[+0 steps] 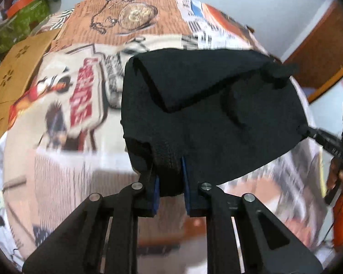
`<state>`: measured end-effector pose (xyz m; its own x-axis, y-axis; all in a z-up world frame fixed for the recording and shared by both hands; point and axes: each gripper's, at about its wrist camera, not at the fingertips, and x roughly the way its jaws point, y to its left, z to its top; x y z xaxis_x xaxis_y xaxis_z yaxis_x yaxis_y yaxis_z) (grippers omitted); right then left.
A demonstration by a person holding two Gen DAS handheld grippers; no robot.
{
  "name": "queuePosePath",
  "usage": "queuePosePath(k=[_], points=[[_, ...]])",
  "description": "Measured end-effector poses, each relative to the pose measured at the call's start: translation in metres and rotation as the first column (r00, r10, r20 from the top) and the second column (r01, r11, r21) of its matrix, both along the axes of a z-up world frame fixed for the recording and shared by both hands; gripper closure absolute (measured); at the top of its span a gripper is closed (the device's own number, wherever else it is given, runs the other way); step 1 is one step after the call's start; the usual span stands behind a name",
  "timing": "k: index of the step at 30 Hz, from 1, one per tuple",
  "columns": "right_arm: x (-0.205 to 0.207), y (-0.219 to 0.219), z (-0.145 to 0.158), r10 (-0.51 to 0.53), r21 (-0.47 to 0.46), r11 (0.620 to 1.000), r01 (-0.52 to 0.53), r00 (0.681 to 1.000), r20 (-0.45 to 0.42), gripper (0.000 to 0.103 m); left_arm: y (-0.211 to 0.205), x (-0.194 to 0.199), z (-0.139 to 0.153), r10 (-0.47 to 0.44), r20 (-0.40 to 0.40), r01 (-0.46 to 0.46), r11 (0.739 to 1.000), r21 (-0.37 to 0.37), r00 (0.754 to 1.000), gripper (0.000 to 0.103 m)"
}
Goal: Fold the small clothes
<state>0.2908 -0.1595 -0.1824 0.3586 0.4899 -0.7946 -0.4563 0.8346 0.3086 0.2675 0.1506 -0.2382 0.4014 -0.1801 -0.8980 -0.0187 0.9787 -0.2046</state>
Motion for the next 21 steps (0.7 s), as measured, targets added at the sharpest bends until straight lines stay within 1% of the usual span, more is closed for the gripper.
queuePosePath(k=[3, 5, 7, 9, 11, 13, 14, 15, 16, 17, 21], points=[[-0.022, 0.003, -0.008, 0.037, -0.043, 0.998, -0.038, 0.999, -0.012, 0.095, 0.000, -0.026, 0.000, 0.006, 0.003, -0.006, 1.000, 0.029, 1.000, 0.085], [-0.032, 0.004, -0.007, 0.056, -0.073, 0.996, -0.055, 0.998, 0.006, 0.095, 0.005, -0.039, 0.005, 0.021, 0.015, -0.021, 0.999, 0.036, 1.000, 0.084], [-0.035, 0.003, -0.002, 0.050, -0.090, 0.995, -0.048, 0.998, 0.030, 0.095, 0.009, -0.047, 0.014, 0.029, 0.037, -0.031, 0.998, 0.050, 0.999, 0.083], [-0.035, 0.002, 0.006, 0.043, -0.107, 0.994, -0.037, 0.997, 0.057, 0.095, 0.009, -0.052, 0.027, 0.029, 0.073, -0.036, 0.994, 0.101, 0.997, 0.082], [-0.033, 0.001, 0.016, 0.045, -0.089, 0.995, -0.037, 0.995, 0.088, 0.094, 0.006, -0.052, 0.038, 0.017, 0.106, -0.030, 0.992, 0.126, 0.994, 0.082], [-0.030, 0.004, 0.021, 0.052, -0.079, 0.996, -0.044, 0.993, 0.108, 0.088, 0.002, -0.050, 0.046, 0.008, 0.126, -0.021, 0.995, 0.100, 0.992, 0.079], [-0.026, 0.007, 0.023, 0.060, -0.075, 0.996, -0.051, 0.991, 0.119, 0.085, -0.001, -0.045, 0.047, 0.002, 0.126, -0.011, 0.997, 0.074, 0.992, 0.077], [-0.025, 0.011, 0.023, 0.066, -0.074, 0.996, -0.058, 0.990, 0.125, 0.081, -0.006, -0.039, 0.046, -0.011, 0.118, 0.005, 0.999, 0.049, 0.993, 0.077], [-0.019, 0.016, 0.022, 0.077, -0.073, 0.995, -0.068, 0.988, 0.131, 0.078, -0.010, -0.034, 0.044, -0.024, 0.111, 0.020, 0.999, 0.035, 0.994, 0.077], [-0.019, 0.021, 0.019, 0.084, -0.074, 0.994, -0.075, 0.988, 0.133, 0.078, -0.018, -0.028, 0.039, -0.047, 0.097, 0.045, 0.999, 0.020, 0.994, 0.076], [0.000, 0.043, 0.005, 0.122, -0.085, 0.990, -0.112, 0.986, 0.113, 0.078, -0.045, 0.001, 0.009, -0.115, 0.017, 0.115, 0.993, 0.001, 0.993, 0.076]])
